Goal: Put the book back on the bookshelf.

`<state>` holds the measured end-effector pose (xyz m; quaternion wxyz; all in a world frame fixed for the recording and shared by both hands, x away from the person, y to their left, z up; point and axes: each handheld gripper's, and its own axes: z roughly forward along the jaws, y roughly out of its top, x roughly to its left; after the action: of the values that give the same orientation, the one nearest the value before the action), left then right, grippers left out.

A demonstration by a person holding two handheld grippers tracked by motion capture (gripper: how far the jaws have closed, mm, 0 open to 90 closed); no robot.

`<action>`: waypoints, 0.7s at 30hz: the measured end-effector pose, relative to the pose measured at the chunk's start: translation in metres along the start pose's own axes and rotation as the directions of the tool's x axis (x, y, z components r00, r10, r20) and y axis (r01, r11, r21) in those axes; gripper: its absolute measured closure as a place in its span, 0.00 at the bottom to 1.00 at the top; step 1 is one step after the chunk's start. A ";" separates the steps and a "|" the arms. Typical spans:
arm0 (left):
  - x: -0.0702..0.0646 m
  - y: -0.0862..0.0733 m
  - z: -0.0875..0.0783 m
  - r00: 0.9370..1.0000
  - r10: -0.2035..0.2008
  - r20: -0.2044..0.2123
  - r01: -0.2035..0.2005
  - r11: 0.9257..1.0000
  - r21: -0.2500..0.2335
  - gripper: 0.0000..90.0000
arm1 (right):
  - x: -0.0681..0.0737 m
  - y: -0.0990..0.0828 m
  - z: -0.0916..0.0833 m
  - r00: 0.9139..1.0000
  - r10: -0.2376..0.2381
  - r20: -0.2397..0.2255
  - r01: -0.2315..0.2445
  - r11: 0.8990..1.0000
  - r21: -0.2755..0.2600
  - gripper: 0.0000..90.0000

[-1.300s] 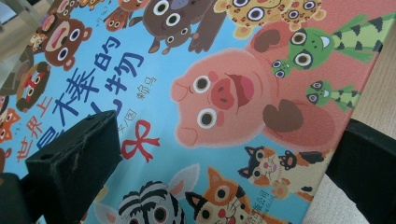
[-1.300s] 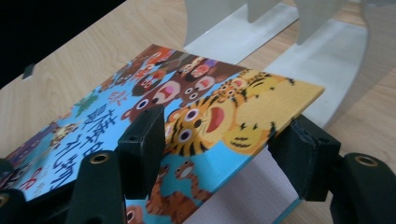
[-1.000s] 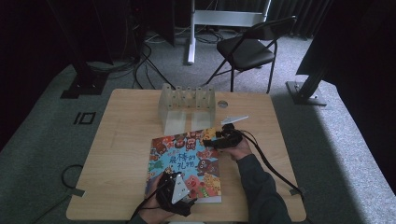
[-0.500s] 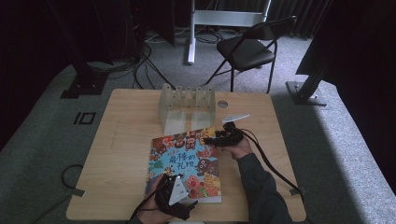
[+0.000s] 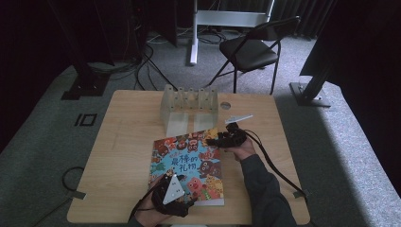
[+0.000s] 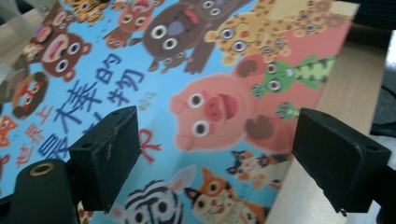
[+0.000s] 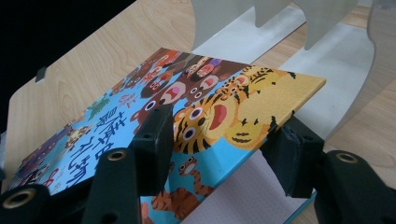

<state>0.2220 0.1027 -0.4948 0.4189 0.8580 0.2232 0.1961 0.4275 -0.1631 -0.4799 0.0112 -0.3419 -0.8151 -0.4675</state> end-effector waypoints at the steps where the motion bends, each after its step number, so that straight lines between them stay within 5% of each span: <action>1: 0.001 -0.001 0.000 1.000 -0.006 -0.005 0.006 1.000 -0.002 0.18 | 0.000 0.000 0.000 1.000 0.003 -0.003 -0.003 1.000 0.000 0.51; 12: 0.022 -0.007 -0.001 0.997 -0.069 -0.025 0.068 0.998 -0.012 0.22 | 0.000 0.005 -0.003 0.999 0.024 -0.032 -0.024 1.000 -0.004 0.56; 21: 0.044 -0.016 -0.006 0.988 -0.147 -0.038 0.145 0.989 -0.029 0.23 | -0.001 0.008 -0.004 0.996 0.045 -0.072 -0.046 0.999 -0.010 0.61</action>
<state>0.2514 0.1389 -0.4974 0.4389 0.8296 0.2913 0.1852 0.4310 -0.1640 -0.4718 0.0491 -0.3434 -0.8034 -0.4839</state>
